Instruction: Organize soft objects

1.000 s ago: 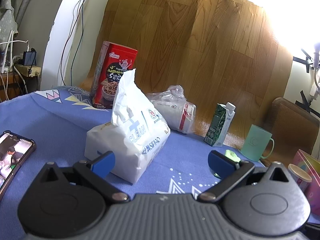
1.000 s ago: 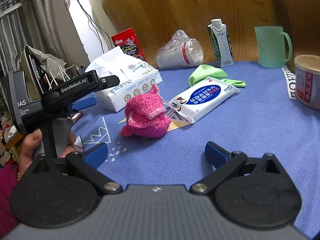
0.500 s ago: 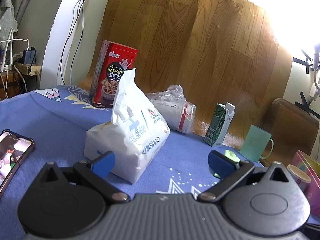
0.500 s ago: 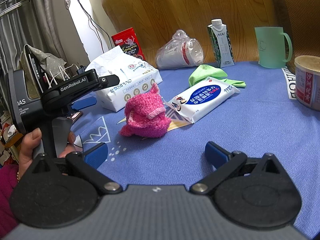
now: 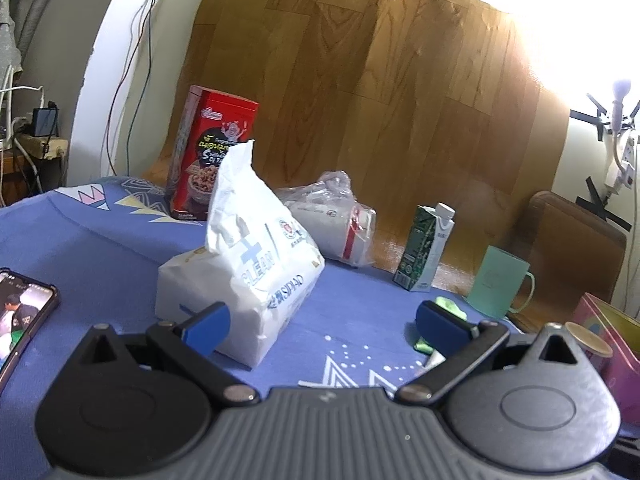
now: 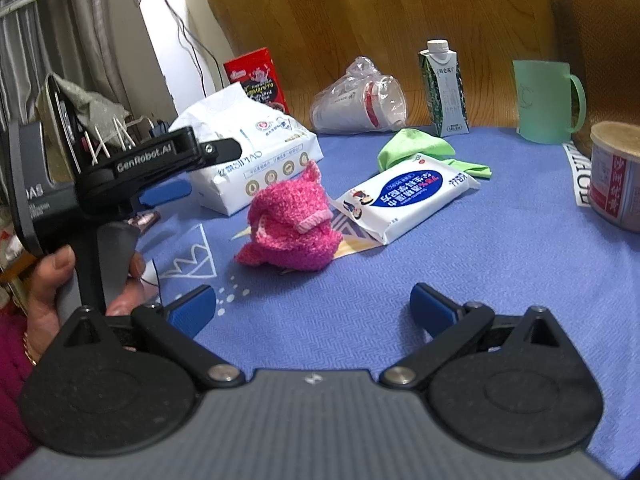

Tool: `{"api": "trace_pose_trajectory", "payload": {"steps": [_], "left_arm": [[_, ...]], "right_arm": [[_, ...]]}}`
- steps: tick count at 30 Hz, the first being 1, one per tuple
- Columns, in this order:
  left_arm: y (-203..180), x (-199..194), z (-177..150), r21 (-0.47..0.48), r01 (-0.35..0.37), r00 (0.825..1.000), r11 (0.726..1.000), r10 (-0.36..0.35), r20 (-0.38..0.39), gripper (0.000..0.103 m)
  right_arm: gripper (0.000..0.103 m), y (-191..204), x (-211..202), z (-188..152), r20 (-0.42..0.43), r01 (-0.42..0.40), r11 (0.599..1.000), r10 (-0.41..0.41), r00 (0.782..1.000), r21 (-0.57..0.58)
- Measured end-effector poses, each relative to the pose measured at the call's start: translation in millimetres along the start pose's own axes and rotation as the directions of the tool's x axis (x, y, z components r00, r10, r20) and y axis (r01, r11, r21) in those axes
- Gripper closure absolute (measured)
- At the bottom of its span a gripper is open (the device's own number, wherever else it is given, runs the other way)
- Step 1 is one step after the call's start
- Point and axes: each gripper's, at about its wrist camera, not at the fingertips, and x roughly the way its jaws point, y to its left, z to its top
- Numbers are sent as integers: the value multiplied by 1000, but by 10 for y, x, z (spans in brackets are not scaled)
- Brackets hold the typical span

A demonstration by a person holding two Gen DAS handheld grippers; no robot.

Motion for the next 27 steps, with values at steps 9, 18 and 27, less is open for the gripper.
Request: {"api": "trace_pose_trajectory", "payload": {"steps": [9,18,27], "left_arm": [[111,-196,21,-28,127,990,992,-128,-67,1],[-132,-202,43,-22,349,924,937,-348,-161,1],[-380,46,-112,-46,370,886,928,-368,-282,24]], "right_arm": [[13,94,-26,15,30,80,993,-78,997,-89],[33,347,146,156,50,93,961,-83,995,-262],[68,253,429,259,-28,76,968,-85,996,-240]]}}
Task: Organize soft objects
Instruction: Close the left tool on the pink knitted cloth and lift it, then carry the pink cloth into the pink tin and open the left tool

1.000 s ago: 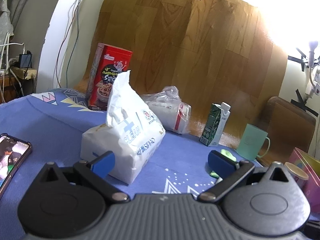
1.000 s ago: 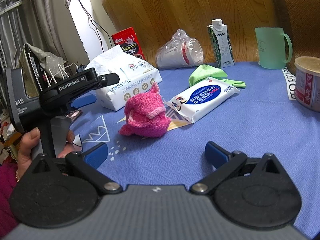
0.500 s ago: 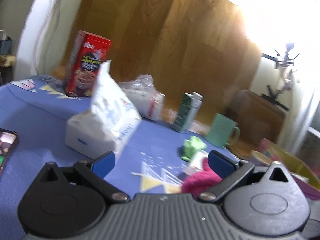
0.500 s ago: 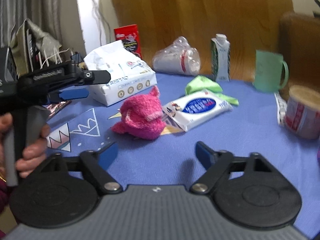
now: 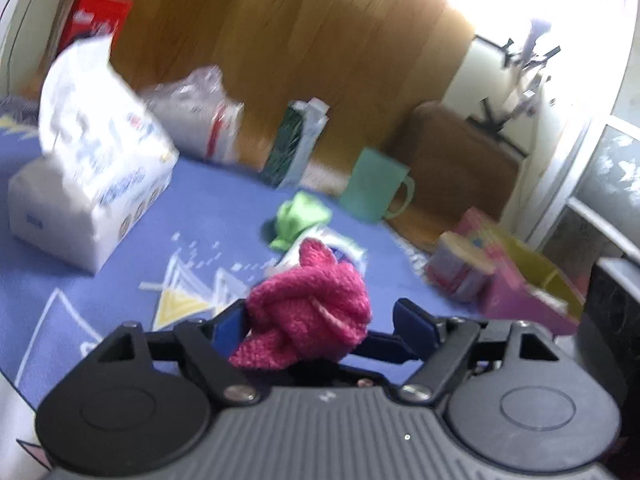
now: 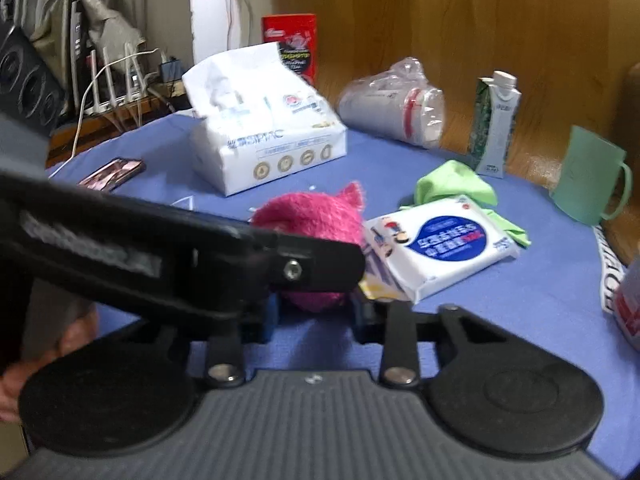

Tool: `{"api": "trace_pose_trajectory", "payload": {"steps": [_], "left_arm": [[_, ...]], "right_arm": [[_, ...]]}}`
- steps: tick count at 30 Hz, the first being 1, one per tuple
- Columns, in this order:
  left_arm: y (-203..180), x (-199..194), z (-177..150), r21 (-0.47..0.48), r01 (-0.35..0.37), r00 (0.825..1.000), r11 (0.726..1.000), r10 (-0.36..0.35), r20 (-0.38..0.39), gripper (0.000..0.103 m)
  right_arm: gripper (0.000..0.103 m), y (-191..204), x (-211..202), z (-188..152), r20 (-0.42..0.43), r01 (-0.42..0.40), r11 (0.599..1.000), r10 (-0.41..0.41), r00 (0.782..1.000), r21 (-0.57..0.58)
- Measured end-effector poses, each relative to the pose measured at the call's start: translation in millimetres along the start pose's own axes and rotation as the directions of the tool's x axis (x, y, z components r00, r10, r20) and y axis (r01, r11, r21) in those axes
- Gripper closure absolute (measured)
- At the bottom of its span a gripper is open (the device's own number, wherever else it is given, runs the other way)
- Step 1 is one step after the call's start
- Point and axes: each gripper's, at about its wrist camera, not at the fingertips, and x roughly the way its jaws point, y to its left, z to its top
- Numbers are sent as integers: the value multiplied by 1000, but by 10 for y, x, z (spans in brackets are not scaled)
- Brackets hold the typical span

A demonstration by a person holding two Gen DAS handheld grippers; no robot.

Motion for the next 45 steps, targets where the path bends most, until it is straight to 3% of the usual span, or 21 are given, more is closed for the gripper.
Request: {"api": "trace_pose_trajectory", "payload": {"steps": [8,13,18,23,26,27,29,31,34,37,42,45], "left_arm": [[-672,-18,191,152,68,996,986,-76,45,24],[-1222,166,235,244,143,988,959,-151,17,23],[-1770,470,188,322,218,975,921,-215,-45,23],[-2320,835,115,377,294,956,878,-270,-116,23],[-2612,1068,67,408,305,952,861,-270,-143,14],[-2690,1143,55,419,298,954,858,-260,-147,13],[-2815,1286,29,434,268,963,860,-223,-153,13],[-2830,1340,19,414,256,965,873,-208,-159,13],[-2755,1311,-3,400,257,965,880,-209,-160,11],[-2627,1228,-29,396,238,969,887,-191,-156,11],[-2287,962,-89,377,219,974,900,-177,-143,9],[-1952,778,-115,351,172,983,920,-136,-125,8]], "right_arm": [[71,-94,-513,-82,151,109,994,-113,982,32],[71,-384,-898,-169,215,186,976,-206,955,112],[71,-673,-1260,-348,244,290,938,-331,911,189],[70,-1024,-1615,-566,249,383,879,-454,856,284],[69,-1235,-1783,-679,244,432,839,-518,820,331],[68,-1302,-1821,-694,240,459,820,-548,801,343],[62,-1496,-1844,-733,221,545,755,-639,737,366],[59,-1667,-1867,-801,166,605,688,-704,690,400],[59,-1822,-1971,-944,157,569,659,-710,686,492],[59,-1809,-2003,-1021,163,560,657,-710,685,505],[59,-1695,-2012,-966,218,511,703,-670,710,494],[59,-1559,-1985,-907,251,480,746,-629,736,462]]}}
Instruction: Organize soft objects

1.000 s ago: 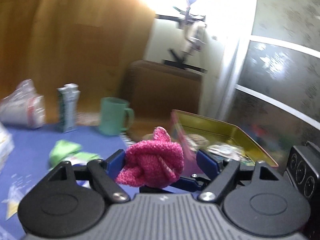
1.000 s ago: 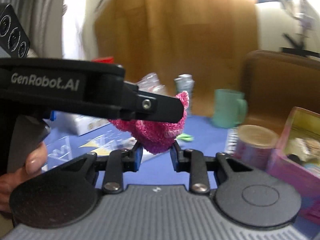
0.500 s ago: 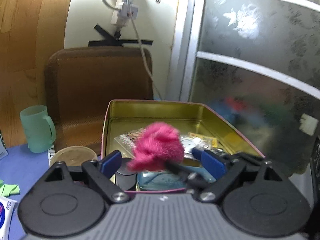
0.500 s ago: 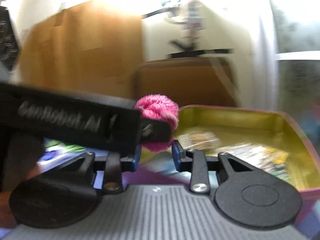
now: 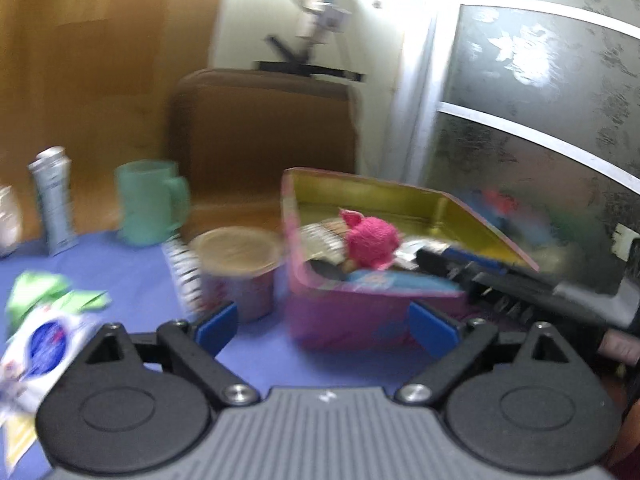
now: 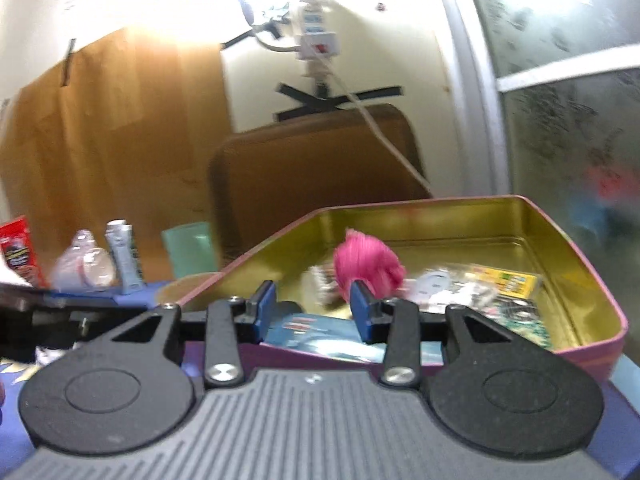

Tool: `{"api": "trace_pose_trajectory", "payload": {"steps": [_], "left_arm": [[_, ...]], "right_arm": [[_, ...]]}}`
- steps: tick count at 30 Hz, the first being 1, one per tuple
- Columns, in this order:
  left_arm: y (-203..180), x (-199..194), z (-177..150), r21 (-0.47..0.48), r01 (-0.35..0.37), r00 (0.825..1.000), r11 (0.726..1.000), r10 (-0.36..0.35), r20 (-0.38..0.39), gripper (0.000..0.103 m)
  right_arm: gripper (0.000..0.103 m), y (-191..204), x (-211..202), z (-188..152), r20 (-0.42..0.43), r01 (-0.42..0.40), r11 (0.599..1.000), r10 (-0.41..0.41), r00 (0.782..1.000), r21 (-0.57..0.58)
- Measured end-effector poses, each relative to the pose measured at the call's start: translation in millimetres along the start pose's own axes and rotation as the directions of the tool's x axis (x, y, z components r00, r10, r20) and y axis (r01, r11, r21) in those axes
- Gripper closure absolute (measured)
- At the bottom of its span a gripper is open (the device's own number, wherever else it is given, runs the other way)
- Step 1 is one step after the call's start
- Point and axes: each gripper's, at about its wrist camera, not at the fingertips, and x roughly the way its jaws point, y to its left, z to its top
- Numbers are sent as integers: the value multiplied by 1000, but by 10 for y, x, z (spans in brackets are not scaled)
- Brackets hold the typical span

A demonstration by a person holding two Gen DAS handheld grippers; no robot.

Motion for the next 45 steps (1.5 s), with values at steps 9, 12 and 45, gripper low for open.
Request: {"api": "trace_pose_trajectory", "payload": {"steps": [9,12,45], "left_arm": [[1194,-741,-454,-144,-374,925,916,380,21,8],[1480,-914,-562,-165,-464,880,870,475,28,8],[1954,-1287,-773,-418,-305,895,855,408,182,4]], "right_arm": [[58,840,164,-53,-120,-267,956,253,960,-120],[50,1180,338,-126,-216,-365,921,332,918,-136],[94,2272,1488,379,-281,-462,887,450,847,28]]}}
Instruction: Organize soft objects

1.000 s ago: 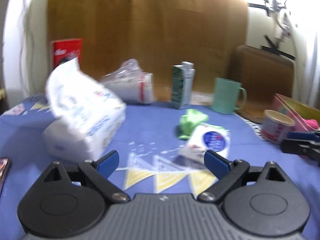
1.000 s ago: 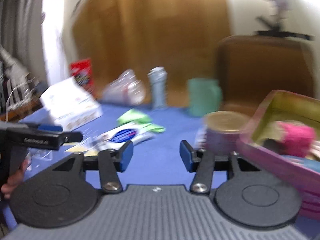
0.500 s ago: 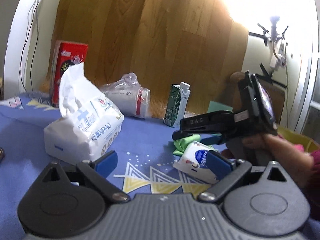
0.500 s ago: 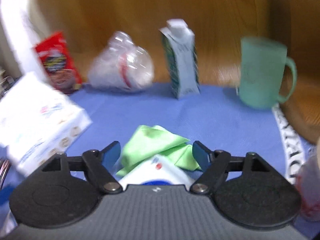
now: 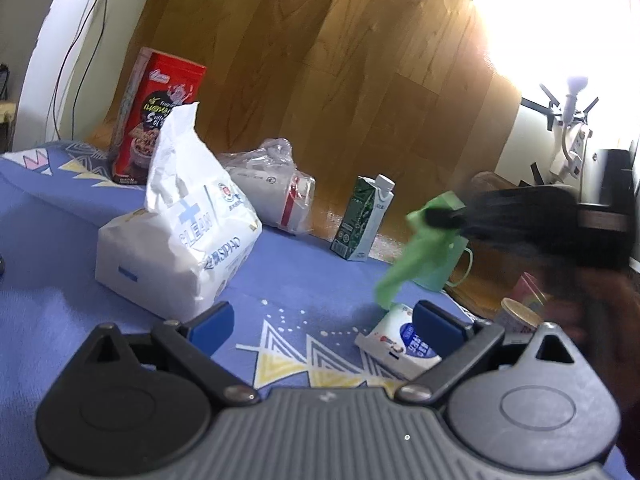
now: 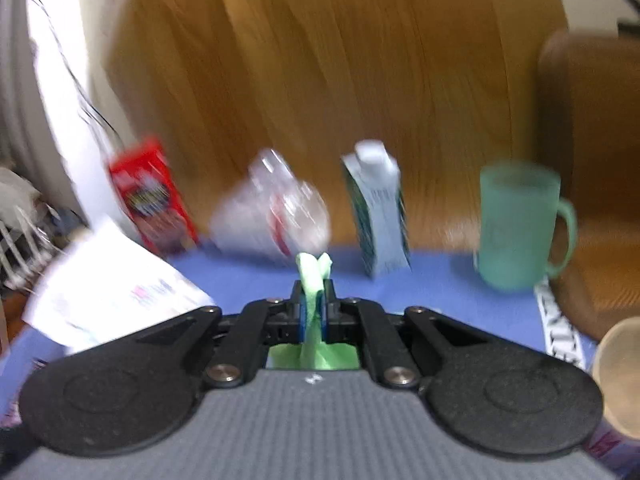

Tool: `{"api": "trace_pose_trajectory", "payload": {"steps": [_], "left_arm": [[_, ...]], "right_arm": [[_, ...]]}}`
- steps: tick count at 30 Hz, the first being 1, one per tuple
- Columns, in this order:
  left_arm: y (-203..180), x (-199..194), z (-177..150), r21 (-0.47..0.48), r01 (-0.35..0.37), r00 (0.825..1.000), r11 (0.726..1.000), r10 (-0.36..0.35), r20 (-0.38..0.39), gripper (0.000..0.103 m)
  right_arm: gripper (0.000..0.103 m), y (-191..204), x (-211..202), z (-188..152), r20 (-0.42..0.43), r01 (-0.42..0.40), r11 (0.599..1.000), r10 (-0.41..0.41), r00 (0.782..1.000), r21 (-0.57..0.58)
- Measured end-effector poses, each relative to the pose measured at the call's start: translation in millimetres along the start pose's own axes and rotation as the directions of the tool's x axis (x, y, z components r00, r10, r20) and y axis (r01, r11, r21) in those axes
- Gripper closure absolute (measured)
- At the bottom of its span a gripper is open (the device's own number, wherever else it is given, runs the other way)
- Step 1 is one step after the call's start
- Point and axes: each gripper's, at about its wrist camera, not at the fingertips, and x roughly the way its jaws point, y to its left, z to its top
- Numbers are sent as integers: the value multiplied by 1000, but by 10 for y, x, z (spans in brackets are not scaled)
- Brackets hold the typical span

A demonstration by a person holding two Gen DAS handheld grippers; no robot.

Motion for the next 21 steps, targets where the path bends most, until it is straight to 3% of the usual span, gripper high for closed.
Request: {"api": "trace_pose_trajectory", "payload": {"steps": [3,7,12,13,14,15,17,19,21], "left_arm": [[56,-4,5,-32,9,1000,999,-9,-6,4],[108,7,7,-64,26,999,998,-27,-22,4],[28,53,7,-28,55,995,998,-57,-77,4],[-3,48,3,-19,62,994,998,-64,-89,4],[-36,41,-2,-15,79,991,997,-80,-105,4],[-64,34,-14,-22,99,988,995,-101,-120,4],[-149,20,-57,-49,152,975,987,-158,-158,4],[-291,47,-100,-47,192,959,980,-198,-203,4],[-443,88,-135,-27,217,946,976,-217,-242,4]], "right_arm": [[94,69,-396,-93,29,-82,996,83,996,-37],[94,97,-752,-463,-53,-138,986,134,990,-89],[89,154,-930,-1036,-159,-68,974,34,987,-215],[86,173,-935,-1105,-168,-59,971,20,986,-230],[74,172,-981,-1166,-174,-58,970,17,985,-236],[55,168,-1008,-1196,-172,-56,969,15,985,-240],[39,162,-1116,-1222,-141,-46,965,9,990,-257],[38,145,-1164,-1192,-126,-45,959,10,992,-280],[31,136,-1121,-1204,-126,-52,955,15,992,-293]]}}
